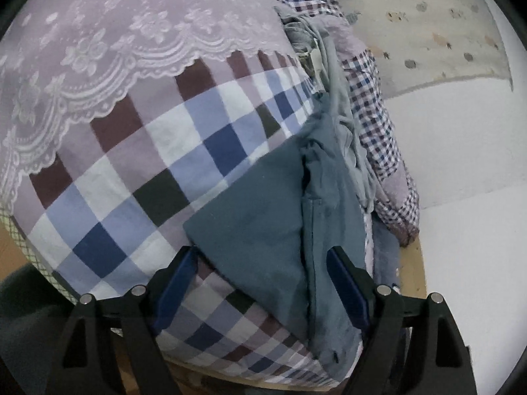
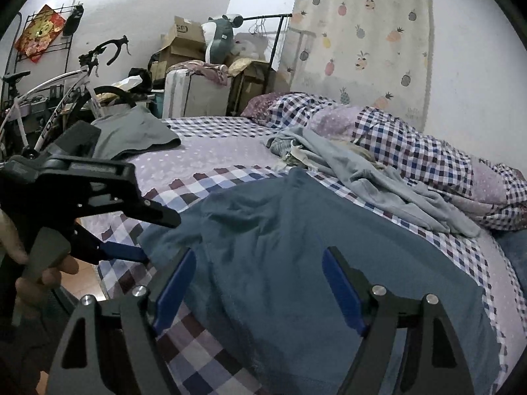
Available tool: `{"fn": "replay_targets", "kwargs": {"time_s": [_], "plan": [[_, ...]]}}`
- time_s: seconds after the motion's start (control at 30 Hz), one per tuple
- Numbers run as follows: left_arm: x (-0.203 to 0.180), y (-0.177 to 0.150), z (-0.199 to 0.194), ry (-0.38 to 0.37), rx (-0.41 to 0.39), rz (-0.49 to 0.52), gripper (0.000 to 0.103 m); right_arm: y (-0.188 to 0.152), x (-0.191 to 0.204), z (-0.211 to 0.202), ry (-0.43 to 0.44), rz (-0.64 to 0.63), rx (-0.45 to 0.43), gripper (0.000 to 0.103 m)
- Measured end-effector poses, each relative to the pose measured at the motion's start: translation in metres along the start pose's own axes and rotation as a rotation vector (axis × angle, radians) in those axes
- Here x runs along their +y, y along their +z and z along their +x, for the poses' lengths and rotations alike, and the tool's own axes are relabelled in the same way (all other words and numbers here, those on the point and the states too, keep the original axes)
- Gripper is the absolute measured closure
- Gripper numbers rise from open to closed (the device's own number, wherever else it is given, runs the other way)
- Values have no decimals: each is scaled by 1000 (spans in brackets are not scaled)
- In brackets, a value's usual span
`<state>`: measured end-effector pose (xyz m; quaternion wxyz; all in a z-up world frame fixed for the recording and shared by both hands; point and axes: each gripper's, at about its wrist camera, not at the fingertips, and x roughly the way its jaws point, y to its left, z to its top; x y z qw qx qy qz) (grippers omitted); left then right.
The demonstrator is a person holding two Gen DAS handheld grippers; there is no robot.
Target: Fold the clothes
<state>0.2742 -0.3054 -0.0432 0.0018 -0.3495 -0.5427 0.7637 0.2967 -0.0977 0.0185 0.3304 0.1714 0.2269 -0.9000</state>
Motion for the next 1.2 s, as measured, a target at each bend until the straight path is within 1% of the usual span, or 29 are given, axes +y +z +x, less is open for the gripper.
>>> {"fn": "replay_targets", "kwargs": {"time_s": [0.07,0.13,0.23,0.37,0.47,0.53,0.63,0.77,0.83,0.87,0.93,1.0,1.13,1.17,1.2], "plan": [[3,1,0,-9,1,-16,19,-1,9,3,4,-36,-1,21],[0,2,-3,-54,-13,-15,19,-3,18,6,7,-72,-3,20],[-9,3,-10,-150,-39,-2,19,-5,31,10,13,-126,-5,20],[-14,3,-18,-244,-56,2,19,-8,48,16,20,-197,-8,20],[-16,6,-20,-292,-56,-5,19,-10,62,21,26,-251,-10,21],[-15,8,-18,-299,-47,-10,19,-12,73,26,25,-297,-5,21],[-10,10,-19,-284,-38,-29,19,-14,86,36,13,-349,3,22],[2,14,-28,-262,-72,-48,19,-16,94,43,3,-391,-13,24],[7,14,-31,-264,-78,-67,19,-18,97,46,-1,-419,-5,30],[8,15,-31,-271,-80,-73,19,-20,98,49,-7,-428,6,31],[6,15,-31,-294,-71,-63,19,-24,99,55,-19,-444,29,41],[2,14,-31,-328,-70,-49,19,-28,99,60,-30,-460,48,43],[-6,14,-36,-403,-80,-29,19,-32,102,63,-58,-495,41,44],[-6,14,-37,-418,-84,-29,19,-33,103,64,-64,-506,41,45],[-6,15,-37,-423,-85,-33,19,-34,104,65,-68,-514,40,49]]}}
